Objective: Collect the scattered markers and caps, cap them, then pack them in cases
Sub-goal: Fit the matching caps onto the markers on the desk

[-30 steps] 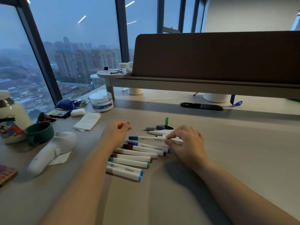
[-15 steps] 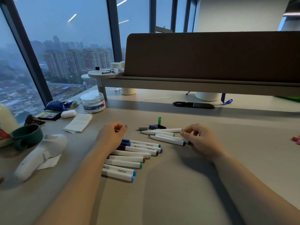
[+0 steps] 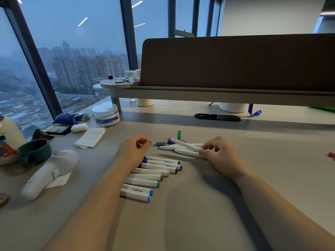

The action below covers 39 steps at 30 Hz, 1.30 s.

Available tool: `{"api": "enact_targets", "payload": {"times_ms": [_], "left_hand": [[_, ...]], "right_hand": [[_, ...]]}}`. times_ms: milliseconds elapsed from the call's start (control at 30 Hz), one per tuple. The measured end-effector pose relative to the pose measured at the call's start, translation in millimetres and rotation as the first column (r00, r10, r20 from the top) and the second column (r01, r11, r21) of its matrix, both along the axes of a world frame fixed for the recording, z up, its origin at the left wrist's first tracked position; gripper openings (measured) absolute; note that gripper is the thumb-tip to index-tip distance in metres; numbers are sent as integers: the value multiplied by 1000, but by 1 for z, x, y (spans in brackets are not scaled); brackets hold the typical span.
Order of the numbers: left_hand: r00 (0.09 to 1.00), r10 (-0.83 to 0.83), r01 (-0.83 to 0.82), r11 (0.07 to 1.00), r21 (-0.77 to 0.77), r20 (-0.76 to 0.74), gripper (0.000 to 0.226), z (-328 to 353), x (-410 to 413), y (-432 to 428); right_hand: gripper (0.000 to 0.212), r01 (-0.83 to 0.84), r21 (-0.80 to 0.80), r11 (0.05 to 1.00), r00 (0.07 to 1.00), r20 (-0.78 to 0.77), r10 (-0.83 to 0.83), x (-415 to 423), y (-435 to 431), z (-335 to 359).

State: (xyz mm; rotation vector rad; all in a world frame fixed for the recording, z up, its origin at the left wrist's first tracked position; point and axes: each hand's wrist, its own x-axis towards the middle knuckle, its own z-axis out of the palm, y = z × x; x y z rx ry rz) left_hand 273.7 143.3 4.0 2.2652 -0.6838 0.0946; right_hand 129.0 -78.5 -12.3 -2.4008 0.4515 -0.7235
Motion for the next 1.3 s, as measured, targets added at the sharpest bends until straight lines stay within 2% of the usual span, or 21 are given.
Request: {"api": "enact_targets", "payload": {"times_ms": [100, 233, 300, 433, 633, 767, 867, 1033, 1100, 1200, 1300], "left_hand": [[999, -45, 46, 999, -22, 20, 13, 4, 2, -11], [977, -199, 195, 979, 54, 79, 12, 13, 11, -53], [958, -253, 238, 964, 118, 135, 12, 16, 16, -74], [910, -343, 248, 901, 355, 235, 15, 17, 25, -99], [864, -427, 202, 779, 593, 266, 18, 23, 35, -112], [838, -471, 160, 694, 702, 274, 17, 32, 36, -118], [820, -492, 143, 671, 728, 292, 16, 32, 35, -124], [799, -499, 147, 702, 697, 334, 15, 28, 33, -119], [824, -459, 179, 768, 614, 333, 20, 31, 30, -108], [906, -356, 285, 914, 289, 231, 19, 32, 17, -86], [948, -316, 317, 948, -39, 23, 11, 25, -1, -56]], "right_hand": [[3, 5, 269, 963, 983, 178, -55, 1, -2, 3], [3, 65, 393, 917, 952, 250, -175, 6, -7, 2], [4, 80, 427, 901, 946, 251, -203, 9, -11, 0], [5, 90, 453, 887, 940, 257, -227, 12, -14, -2], [7, 104, 502, 858, 922, 274, -272, 15, -15, -2], [9, 113, 524, 844, 918, 271, -291, 14, -14, -1], [9, 116, 543, 832, 910, 278, -308, 14, -15, 0], [8, 111, 542, 833, 908, 286, -307, 14, -13, 1], [7, 102, 542, 834, 906, 295, -303, 13, -12, 2], [5, 55, 557, 829, 910, 313, -270, 12, -8, 5], [6, 9, 569, 822, 903, 349, -252, 11, 0, 9]]}}
